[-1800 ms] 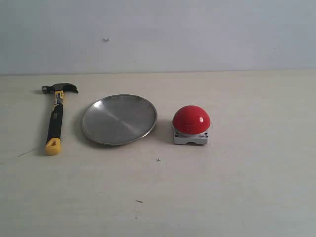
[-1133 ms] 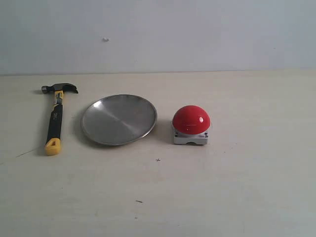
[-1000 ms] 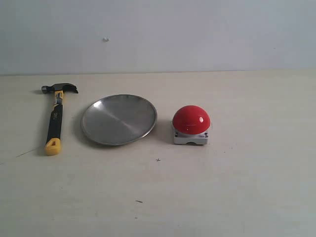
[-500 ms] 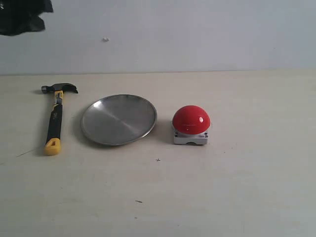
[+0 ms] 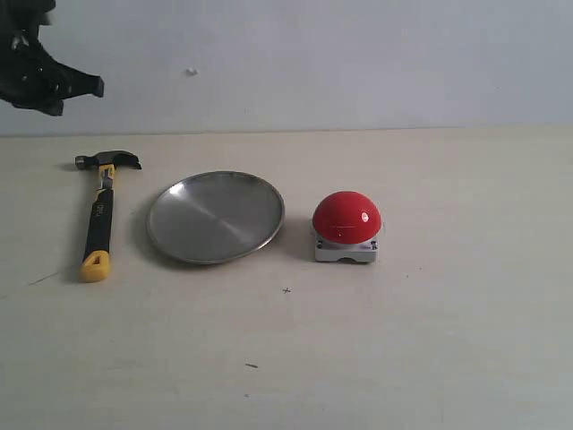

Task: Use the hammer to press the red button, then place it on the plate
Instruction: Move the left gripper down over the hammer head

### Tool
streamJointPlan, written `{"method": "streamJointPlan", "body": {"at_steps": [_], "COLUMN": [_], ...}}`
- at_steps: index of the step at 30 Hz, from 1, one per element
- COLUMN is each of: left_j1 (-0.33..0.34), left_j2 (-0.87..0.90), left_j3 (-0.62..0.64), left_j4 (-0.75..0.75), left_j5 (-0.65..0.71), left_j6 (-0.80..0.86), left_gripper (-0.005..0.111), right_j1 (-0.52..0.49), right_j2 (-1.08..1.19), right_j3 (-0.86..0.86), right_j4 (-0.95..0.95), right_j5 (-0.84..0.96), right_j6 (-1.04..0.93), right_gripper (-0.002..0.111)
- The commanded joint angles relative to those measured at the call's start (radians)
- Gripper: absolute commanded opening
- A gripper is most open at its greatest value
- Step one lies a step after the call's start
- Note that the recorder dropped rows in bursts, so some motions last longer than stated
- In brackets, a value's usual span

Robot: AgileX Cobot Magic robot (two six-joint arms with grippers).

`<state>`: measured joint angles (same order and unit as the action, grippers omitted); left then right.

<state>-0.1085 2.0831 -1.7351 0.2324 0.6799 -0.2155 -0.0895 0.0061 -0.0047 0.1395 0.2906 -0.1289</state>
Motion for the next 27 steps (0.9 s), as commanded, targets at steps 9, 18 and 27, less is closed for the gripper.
{"method": "streamJointPlan", "body": {"at_steps": [9,18,27], "left_j1": [0.006,0.008,0.029], "left_j2": [0.243,0.463,0.552], "left_j3": [-0.427,-0.722,-0.782], "left_j4": [-0.193,-0.272,-0.308], "left_j5": [0.460,0.541,0.541], "left_j6": [0.119,0.130,0.115], "left_gripper": [0.000,0.000,0.003], "right_j1": [-0.005,-0.005,-0.005], "right_j2": [-0.006,-0.006,-0.006], "right_j3": [0.005,0.005,0.005], "right_j4": [-0.007,-0.007,-0.007], "right_j5": [-0.006,-0.006,-0.006], "right_j6": [-0.001,-0.001,-0.001], "right_gripper": [0.000,0.000,0.000]}}
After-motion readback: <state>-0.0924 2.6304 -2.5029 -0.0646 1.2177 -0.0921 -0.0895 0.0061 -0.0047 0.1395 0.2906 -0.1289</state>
